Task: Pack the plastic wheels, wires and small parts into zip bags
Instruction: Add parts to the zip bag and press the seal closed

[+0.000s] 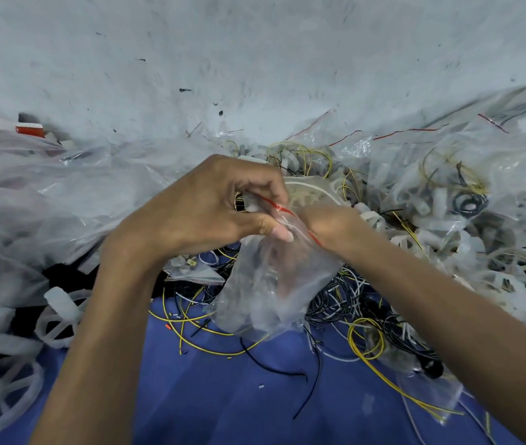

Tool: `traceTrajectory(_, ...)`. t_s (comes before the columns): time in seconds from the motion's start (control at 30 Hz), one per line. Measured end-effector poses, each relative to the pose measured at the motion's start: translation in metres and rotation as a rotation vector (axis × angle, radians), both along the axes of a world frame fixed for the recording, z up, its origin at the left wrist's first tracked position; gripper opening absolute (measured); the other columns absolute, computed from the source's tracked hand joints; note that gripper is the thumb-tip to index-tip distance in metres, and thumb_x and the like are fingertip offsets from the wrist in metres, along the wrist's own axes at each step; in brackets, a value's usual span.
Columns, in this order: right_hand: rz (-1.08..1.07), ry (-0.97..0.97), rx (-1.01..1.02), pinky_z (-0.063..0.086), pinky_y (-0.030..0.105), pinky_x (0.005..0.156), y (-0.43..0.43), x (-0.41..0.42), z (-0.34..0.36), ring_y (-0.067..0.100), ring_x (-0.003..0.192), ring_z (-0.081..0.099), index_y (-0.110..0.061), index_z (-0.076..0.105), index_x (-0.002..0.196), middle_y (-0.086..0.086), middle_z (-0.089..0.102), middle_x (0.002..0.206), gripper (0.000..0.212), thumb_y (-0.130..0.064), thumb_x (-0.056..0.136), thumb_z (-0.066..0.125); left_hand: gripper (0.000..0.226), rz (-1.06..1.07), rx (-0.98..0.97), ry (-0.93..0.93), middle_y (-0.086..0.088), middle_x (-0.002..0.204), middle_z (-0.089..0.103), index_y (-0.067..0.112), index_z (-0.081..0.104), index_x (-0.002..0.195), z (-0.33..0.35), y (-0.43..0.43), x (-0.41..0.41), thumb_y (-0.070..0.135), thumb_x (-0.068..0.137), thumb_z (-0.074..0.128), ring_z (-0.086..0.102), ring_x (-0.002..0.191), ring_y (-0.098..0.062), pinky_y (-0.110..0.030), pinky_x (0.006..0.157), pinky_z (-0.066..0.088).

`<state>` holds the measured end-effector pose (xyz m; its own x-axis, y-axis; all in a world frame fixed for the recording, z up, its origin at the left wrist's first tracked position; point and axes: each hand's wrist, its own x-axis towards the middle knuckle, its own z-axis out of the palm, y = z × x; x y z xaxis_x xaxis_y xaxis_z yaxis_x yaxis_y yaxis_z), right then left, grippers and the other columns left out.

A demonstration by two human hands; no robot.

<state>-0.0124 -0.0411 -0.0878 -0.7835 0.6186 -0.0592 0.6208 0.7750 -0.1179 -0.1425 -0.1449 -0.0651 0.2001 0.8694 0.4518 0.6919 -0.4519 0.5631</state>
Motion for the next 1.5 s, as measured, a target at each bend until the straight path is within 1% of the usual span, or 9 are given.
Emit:
traceTrajectory(0.13,0.037,0.088,-0.151,0.033,0.011,0.070,0.000,0.008,0.008,0.013,0.107,0.046,-0.016,0.045,0.135,0.003,0.054,0.128,0.038,-0.028,0.101,0.032,0.020,0.020,-0.011,-0.029,0.014,0.067,0.064,0.013,0.061,0.070,-0.002,0.001,-0.001,0.026,0.064,0.074,0.059,0.067,0.003,-0.008,0.066,0.040)
traceTrajectory(0.23,0.170,0.091,-0.323,0.032,-0.005,0.059,-0.004,0.004,0.035,-0.004,0.072,0.044,-0.030,0.056,0.086,-0.024,0.054,0.079,0.017,-0.023,0.098,0.045,0.021,0.064,-0.010,-0.072,0.013,0.065,0.064,0.012,0.061,0.072,-0.004,0.002,-0.006,0.027,0.064,0.074,0.058,0.066,0.009,-0.003,0.068,0.038)
traceTrajectory(0.4,0.202,0.356,-0.032,0.034,0.009,0.050,0.003,0.020,0.035,-0.005,0.046,0.049,-0.017,0.056,0.056,-0.004,0.054,0.051,0.053,-0.054,0.090,0.038,0.019,0.173,0.012,-0.083,0.014,0.069,0.067,0.023,0.062,0.073,-0.006,0.002,-0.017,0.036,0.063,0.071,0.060,0.067,0.005,-0.010,0.066,0.043)
traceTrajectory(0.5,0.149,0.575,0.009,0.041,0.012,0.057,0.005,0.048,0.029,0.010,0.063,0.065,-0.021,0.071,0.069,-0.002,0.069,0.062,0.057,-0.068,0.073,0.040,0.010,0.233,0.021,-0.125,0.005,0.070,0.068,0.024,0.063,0.074,-0.007,0.002,-0.026,0.032,0.071,0.069,0.063,0.069,-0.006,-0.017,0.069,0.047)
traceTrajectory(0.73,0.054,0.619,0.092,0.034,0.018,0.085,0.030,0.067,0.009,0.012,0.102,0.049,-0.021,0.061,0.080,-0.003,0.055,0.108,0.009,-0.028,0.079,0.067,0.013,0.286,0.097,-0.104,-0.001,0.088,0.063,0.022,0.063,0.079,-0.012,0.009,-0.033,0.011,0.083,0.067,0.059,0.083,-0.007,-0.012,0.073,0.047)
traceTrajectory(0.87,0.050,0.782,-0.344,0.047,0.008,0.063,0.035,0.072,0.002,0.002,0.071,0.065,-0.012,0.066,0.080,-0.002,0.069,0.077,0.002,-0.011,0.080,0.067,0.010,0.386,0.141,-0.171,0.001,0.099,0.065,0.022,0.064,0.077,-0.019,0.015,-0.042,0.018,0.078,0.073,0.060,0.090,0.001,-0.009,0.069,0.046)
traceTrajectory(1.03,0.115,0.970,-0.384,0.049,0.012,0.066,0.044,0.068,-0.008,0.001,0.067,0.064,-0.016,0.065,0.082,-0.012,0.068,0.070,0.013,-0.008,0.073,0.071,0.017,0.387,0.055,-0.304,0.005,0.066,0.068,0.020,0.060,0.077,-0.023,0.016,-0.053,0.013,0.074,0.076,0.065,0.065,-0.008,-0.010,0.062,0.048)
traceTrajectory(1.3,-0.069,1.035,-0.582,0.054,0.022,0.071,0.061,0.070,-0.027,0.007,0.066,0.063,-0.010,0.067,0.089,-0.005,0.069,0.069,0.030,-0.033,0.069,0.066,0.031,0.426,0.110,-0.336,0.014,0.064,0.066,0.030,0.060,0.080,-0.024,0.016,-0.058,0.003,0.075,0.074,0.064,0.066,0.001,-0.010,0.069,0.049)
traceTrajectory(1.5,0.018,1.070,-0.425,0.051,0.022,0.065,0.060,0.071,-0.028,0.010,0.064,0.059,-0.007,0.067,0.079,0.005,0.065,0.069,0.020,-0.027,0.076,0.065,0.032,0.391,0.110,-0.358,0.014,0.060,0.062,0.023,0.057,0.080,-0.023,0.017,-0.051,-0.006,0.076,0.070,0.059,0.061,0.002,-0.010,0.066,0.048)
